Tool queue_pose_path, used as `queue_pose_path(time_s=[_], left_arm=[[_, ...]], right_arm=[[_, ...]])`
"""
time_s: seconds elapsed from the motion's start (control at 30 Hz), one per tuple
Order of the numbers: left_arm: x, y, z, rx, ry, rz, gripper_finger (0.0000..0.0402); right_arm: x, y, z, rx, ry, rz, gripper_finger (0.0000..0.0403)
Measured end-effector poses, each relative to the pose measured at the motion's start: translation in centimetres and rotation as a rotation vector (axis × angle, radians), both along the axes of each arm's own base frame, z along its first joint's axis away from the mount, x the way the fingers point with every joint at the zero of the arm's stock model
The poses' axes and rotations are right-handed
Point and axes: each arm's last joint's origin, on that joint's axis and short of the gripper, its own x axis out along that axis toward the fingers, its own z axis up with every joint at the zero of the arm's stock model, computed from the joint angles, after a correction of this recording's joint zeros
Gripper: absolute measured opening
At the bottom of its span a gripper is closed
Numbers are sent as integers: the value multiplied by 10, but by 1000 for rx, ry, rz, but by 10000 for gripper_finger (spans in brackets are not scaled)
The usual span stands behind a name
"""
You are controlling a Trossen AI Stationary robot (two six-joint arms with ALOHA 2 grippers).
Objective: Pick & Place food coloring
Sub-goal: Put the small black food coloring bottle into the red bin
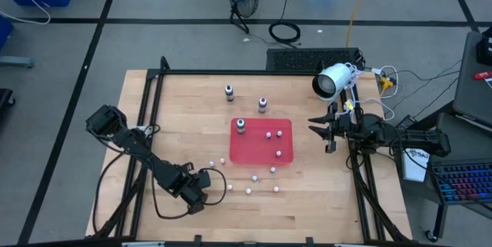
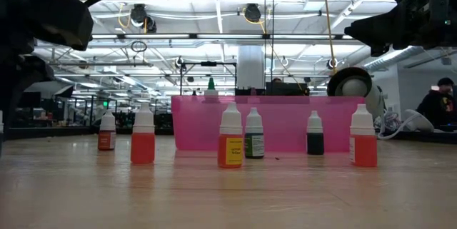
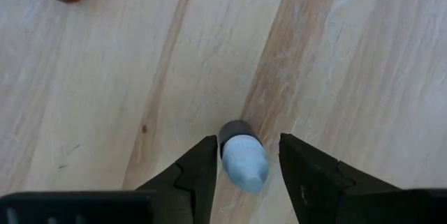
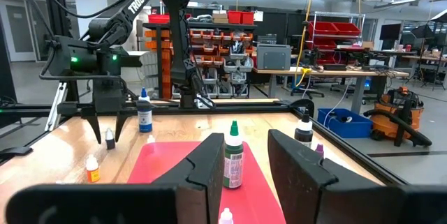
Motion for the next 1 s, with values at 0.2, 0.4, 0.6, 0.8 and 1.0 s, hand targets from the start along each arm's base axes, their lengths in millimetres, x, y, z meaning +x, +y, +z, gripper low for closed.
queue_pose_path(time_s=[0.2, 0.4, 0.6, 0.8, 1.0], left_arm=[[0, 1, 0, 19, -14, 5, 159], [0, 1, 0, 20, -15, 6, 159], [0, 1, 0, 20, -14, 6, 159], [0, 1, 0, 15, -9, 5, 159], [0, 1, 0, 13, -7, 13, 156]], right_arm=[[0, 0, 0, 0, 0, 0, 100], [0, 0, 0, 0, 1, 0, 100], [0, 0, 0, 0, 0, 0, 100], [0, 0, 0, 0, 0, 0, 100], [0, 0, 0, 0, 1, 0, 100]])
